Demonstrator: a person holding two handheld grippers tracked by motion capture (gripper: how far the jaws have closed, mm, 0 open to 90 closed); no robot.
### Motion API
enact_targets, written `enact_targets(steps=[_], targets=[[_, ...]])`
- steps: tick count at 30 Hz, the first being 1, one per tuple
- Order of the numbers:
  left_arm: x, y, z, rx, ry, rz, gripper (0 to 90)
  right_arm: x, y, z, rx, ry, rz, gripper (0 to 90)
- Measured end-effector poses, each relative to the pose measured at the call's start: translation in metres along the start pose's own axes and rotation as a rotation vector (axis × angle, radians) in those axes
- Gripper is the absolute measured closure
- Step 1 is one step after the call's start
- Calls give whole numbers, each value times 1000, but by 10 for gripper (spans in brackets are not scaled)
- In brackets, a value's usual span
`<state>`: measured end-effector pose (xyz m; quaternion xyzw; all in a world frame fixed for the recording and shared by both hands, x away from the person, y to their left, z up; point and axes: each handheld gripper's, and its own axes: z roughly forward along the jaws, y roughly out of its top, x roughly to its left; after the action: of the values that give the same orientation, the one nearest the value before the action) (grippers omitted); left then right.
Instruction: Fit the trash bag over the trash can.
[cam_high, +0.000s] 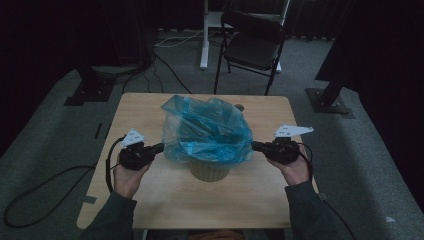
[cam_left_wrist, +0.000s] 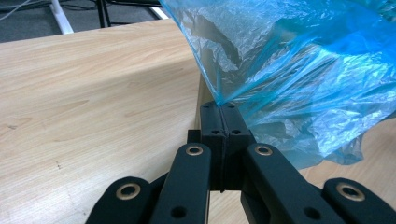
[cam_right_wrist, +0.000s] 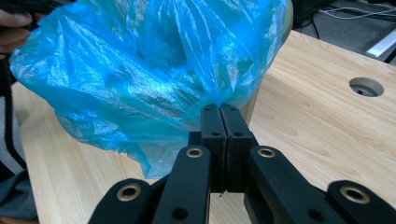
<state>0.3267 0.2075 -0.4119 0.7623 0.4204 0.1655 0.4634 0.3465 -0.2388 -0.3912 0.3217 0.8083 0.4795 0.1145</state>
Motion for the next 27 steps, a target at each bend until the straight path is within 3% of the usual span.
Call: enact_targets(steps=[2, 4, 8, 14, 21, 27], targets=[[-3, 2, 1, -3, -1, 13, 900, 1, 1, 1, 9, -7, -5, 880], [-6, 3, -1, -29, -19, 12, 874, 4, 3, 1, 5, 5, -19, 763], [-9, 8, -8, -62, -23, 13, 776, 8, 7, -6, -31, -12, -29, 648], [-12, 16, -20, -115, -28, 9, 667, 13, 16, -15, -75, -17, -30, 628], [-13, 21, -21, -135, -49, -8, 593, 15, 21, -6, -76, -13, -33, 614], [-34, 38, -17, -151, -119, 58, 565, 12, 25, -2, -75, -16, -23, 597]])
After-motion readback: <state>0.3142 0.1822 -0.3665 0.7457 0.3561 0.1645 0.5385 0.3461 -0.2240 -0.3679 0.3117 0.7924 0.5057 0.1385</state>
